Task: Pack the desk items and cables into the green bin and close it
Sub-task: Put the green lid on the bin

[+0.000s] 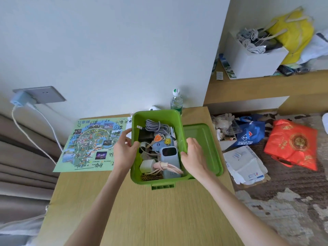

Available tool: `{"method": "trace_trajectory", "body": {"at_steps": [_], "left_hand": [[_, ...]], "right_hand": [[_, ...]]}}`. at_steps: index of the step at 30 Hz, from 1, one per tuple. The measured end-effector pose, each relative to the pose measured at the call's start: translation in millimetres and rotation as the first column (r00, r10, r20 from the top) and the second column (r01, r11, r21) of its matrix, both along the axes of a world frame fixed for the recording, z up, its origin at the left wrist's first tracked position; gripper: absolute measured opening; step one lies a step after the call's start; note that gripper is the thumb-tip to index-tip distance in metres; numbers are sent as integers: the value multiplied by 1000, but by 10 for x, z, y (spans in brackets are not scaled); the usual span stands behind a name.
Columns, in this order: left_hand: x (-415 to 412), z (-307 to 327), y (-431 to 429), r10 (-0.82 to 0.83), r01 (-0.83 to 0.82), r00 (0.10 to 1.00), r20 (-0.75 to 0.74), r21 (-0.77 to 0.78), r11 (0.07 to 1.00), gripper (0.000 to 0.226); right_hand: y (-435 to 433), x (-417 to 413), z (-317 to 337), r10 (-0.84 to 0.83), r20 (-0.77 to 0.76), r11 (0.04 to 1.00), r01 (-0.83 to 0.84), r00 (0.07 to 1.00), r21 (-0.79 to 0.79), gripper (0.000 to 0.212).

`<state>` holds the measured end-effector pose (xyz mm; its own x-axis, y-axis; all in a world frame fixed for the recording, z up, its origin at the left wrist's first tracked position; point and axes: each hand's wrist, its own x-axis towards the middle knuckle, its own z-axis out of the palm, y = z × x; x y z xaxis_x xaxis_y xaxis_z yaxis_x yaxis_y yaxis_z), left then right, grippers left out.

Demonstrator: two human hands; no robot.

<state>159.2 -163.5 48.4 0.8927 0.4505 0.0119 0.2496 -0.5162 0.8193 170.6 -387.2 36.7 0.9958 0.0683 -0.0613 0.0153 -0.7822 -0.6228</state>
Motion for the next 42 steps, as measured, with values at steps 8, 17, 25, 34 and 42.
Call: {"method": "trace_trajectory", "body": {"at_steps": [8, 17, 25, 34, 42], "left_hand": [[-554, -266, 479, 99, -102, 992, -72, -35, 994, 45], [-691, -426, 537, 112, -116, 992, -62, -54, 992, 45], [-701, -473, 553, 115, -117, 990, -82, -32, 993, 44], [-717, -471, 544, 125, -125, 989, -76, -5, 992, 42], [-730, -440, 525, 132, -130, 988, -76, 30, 991, 42]], "right_hand": [[495, -404, -213, 116, -55, 992, -113, 992, 50, 17], [477, -478, -344, 197, 72, 977, -202, 978, 66, 20], [-129, -448, -828, 277, -99, 896, -294, 956, -333, 31], [-201, -568, -1028, 458, -189, 634, -468, 869, -616, 26], [-56, -524, -552, 514, 100, 772, -408, 852, -487, 29]]}}
